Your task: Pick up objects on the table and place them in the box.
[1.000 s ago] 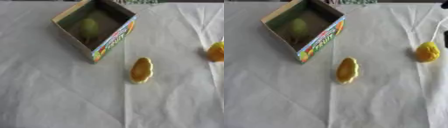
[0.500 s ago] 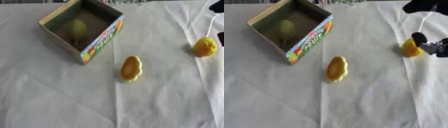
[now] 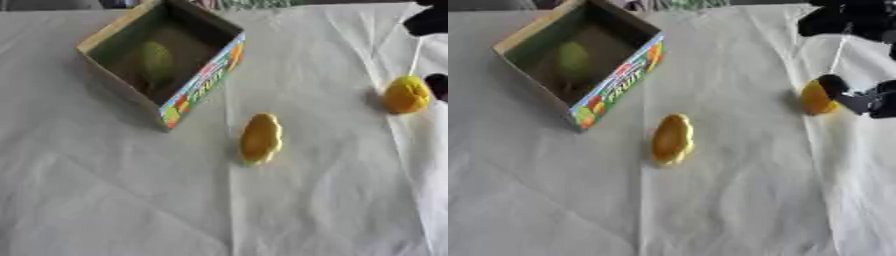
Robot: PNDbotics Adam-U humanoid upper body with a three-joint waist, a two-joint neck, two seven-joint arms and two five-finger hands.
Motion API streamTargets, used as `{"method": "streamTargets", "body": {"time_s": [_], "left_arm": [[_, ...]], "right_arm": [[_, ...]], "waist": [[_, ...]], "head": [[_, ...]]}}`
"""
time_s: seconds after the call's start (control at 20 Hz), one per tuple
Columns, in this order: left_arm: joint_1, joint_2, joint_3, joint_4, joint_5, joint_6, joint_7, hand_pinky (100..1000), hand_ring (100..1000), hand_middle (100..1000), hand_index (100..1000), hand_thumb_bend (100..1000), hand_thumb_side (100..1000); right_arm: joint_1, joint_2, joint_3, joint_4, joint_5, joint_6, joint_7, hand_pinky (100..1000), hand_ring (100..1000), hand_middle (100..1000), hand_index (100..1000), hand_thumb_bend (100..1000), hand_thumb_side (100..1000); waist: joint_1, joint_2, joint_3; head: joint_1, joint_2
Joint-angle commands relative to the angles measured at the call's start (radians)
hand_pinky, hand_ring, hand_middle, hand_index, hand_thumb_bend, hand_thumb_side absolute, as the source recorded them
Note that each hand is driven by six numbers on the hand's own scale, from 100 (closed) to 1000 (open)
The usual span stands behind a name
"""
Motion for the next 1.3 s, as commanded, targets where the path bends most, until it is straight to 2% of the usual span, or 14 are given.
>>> {"method": "streamTargets", "body": {"time_s": [0.05, 0.15, 0.2, 0.25, 0.75, 1.0, 1.3], "left_arm": [[-0.002, 0.028, 0.0, -0.016, 0.005, -0.001, -0.006, 815, 803, 805, 897, 179, 373], [-0.002, 0.027, 0.0, -0.016, 0.006, -0.002, -0.007, 815, 803, 805, 897, 178, 372], [-0.001, 0.026, 0.0, -0.016, 0.006, -0.002, -0.007, 814, 803, 805, 897, 176, 374], [-0.001, 0.025, 0.0, -0.016, 0.007, -0.002, -0.007, 814, 803, 805, 897, 175, 374], [0.0, 0.016, -0.005, -0.016, 0.013, -0.002, -0.015, 814, 803, 806, 897, 160, 385], [0.001, 0.011, -0.01, -0.016, 0.019, -0.001, -0.024, 814, 803, 807, 897, 152, 390], [0.005, 0.005, -0.016, -0.016, 0.026, -0.001, -0.033, 814, 803, 807, 897, 143, 394]], "right_arm": [[-0.01, -0.035, -0.006, 0.061, -0.007, -0.004, 0.041, 899, 1000, 868, 943, 100, 353], [-0.01, -0.029, -0.005, 0.094, -0.029, -0.005, 0.072, 901, 1000, 865, 944, 100, 358], [-0.011, -0.027, -0.006, 0.107, -0.037, -0.005, 0.086, 902, 1000, 862, 944, 100, 289], [-0.012, -0.025, -0.007, 0.119, -0.042, -0.005, 0.098, 902, 1000, 861, 944, 100, 345], [-0.034, 0.006, 0.013, 0.221, -0.036, 0.033, 0.155, 916, 1000, 833, 938, 100, 199], [-0.059, 0.025, 0.035, 0.264, -0.027, 0.053, 0.171, 926, 1000, 835, 944, 100, 115], [-0.106, 0.059, 0.066, 0.319, -0.018, 0.07, 0.208, 939, 1000, 827, 953, 100, 100]], "waist": [[0.0, -0.021, 0.001], [0.002, -0.02, 0.001], [0.003, -0.019, 0.001], [0.004, -0.019, 0.001], [0.01, -0.011, 0.008], [0.014, -0.01, 0.012], [0.023, -0.013, 0.017]], "head": [[-0.001, -0.001], [-0.001, -0.001], [-0.001, 0.0], [-0.002, 0.0], [-0.013, -0.005], [-0.039, -0.01], [-0.065, -0.017]]}}
